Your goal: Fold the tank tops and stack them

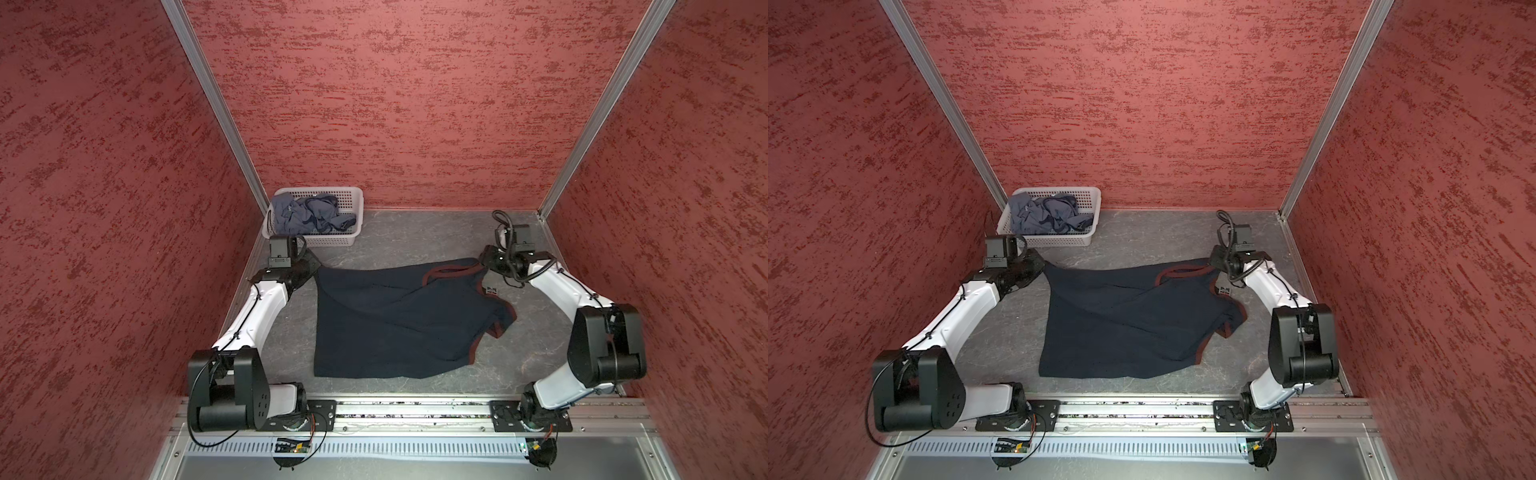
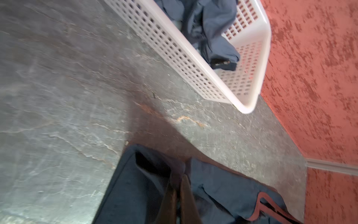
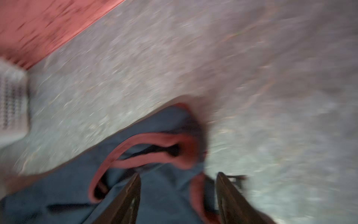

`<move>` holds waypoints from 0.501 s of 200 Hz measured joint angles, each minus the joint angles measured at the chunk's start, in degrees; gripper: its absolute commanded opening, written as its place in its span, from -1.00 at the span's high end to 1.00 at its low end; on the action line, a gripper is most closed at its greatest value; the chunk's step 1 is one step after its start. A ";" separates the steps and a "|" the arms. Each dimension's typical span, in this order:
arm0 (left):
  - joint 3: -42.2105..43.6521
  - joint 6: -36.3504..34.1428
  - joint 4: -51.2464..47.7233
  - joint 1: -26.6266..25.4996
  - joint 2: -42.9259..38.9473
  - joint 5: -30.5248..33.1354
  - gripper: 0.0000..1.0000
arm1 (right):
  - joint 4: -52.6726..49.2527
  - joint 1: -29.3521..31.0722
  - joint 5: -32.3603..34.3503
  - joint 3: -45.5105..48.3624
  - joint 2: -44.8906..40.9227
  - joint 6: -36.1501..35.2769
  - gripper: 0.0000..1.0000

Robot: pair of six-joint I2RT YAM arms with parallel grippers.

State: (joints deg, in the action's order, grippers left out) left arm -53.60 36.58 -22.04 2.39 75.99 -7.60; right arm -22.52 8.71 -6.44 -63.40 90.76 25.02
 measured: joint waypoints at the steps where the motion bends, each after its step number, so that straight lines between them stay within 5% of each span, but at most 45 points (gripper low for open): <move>1: 0.00 -0.02 0.00 -0.02 0.00 -0.02 1.00 | 0.02 0.31 0.00 0.00 0.00 0.04 -0.23; 43: 0.00 -0.42 0.13 -0.09 0.00 -0.07 1.00 | 2.40 13.22 -3.96 -3.43 5.11 1.51 -0.10; 100: 0.00 -0.42 0.26 -0.02 0.00 -0.33 1.00 | 5.07 17.97 -7.72 -3.74 12.28 4.13 0.05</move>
State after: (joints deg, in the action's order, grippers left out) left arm -53.60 36.16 -21.78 2.37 75.99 -7.92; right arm -17.45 26.68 -14.15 -67.13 103.04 29.15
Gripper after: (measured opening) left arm 0.057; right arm 0.499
